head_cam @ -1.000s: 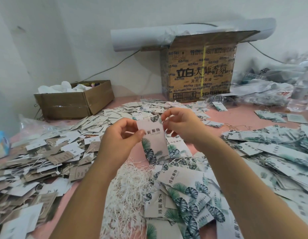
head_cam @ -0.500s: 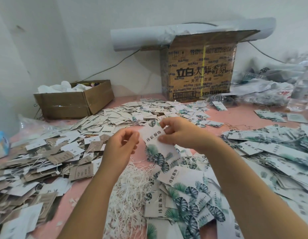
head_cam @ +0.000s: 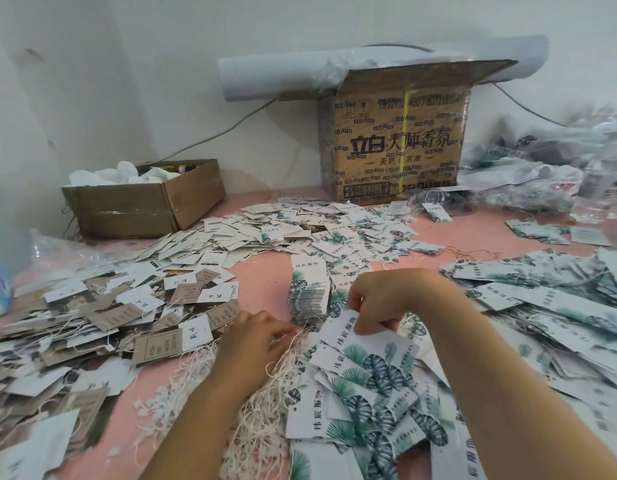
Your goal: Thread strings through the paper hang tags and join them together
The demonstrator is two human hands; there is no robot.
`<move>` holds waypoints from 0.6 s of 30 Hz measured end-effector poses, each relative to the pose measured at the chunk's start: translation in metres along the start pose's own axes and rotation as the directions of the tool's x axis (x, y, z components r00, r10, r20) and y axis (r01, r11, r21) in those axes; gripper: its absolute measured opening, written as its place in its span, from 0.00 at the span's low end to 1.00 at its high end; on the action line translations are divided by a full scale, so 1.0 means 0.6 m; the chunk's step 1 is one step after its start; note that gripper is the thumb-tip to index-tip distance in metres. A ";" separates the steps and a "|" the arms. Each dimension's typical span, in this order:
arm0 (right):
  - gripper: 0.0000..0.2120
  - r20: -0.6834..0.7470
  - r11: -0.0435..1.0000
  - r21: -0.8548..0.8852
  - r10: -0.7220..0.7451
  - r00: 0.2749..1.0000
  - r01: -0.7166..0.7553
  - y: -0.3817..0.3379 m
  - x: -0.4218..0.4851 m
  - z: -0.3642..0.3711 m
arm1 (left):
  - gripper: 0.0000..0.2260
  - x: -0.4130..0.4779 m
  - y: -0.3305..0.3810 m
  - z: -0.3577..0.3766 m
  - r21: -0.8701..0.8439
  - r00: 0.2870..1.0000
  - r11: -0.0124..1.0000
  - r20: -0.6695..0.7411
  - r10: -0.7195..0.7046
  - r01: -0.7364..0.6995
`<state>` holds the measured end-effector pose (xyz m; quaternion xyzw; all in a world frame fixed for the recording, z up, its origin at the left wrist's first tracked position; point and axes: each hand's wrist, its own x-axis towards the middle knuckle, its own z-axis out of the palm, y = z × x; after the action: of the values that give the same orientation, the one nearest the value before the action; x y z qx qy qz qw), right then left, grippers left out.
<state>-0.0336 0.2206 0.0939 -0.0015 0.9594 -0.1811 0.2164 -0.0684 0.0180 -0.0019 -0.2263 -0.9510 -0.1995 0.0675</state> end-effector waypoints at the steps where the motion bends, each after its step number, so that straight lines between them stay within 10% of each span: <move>1: 0.05 0.005 1.000 -0.005 0.006 1.000 -0.006 0.001 0.000 0.000 | 0.14 0.001 0.000 0.001 0.008 1.000 1.000 0.001 0.008 -0.008; 12: 0.16 -0.089 0.998 -0.060 0.015 0.996 -0.021 -0.002 -0.007 0.004 | 0.02 -0.002 0.008 0.001 0.052 0.999 0.998 -0.011 0.039 -0.038; 18: 0.10 -0.231 0.994 0.001 -0.105 0.967 0.108 -0.001 0.003 0.001 | 0.06 -0.002 0.024 -0.023 -0.388 0.995 0.920 -0.061 -0.083 0.053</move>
<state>-0.0347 0.2196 0.0930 -0.0304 0.9753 -0.1980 0.0934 -0.0602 0.0235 0.0156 -0.1941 -0.8972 -0.3934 0.0510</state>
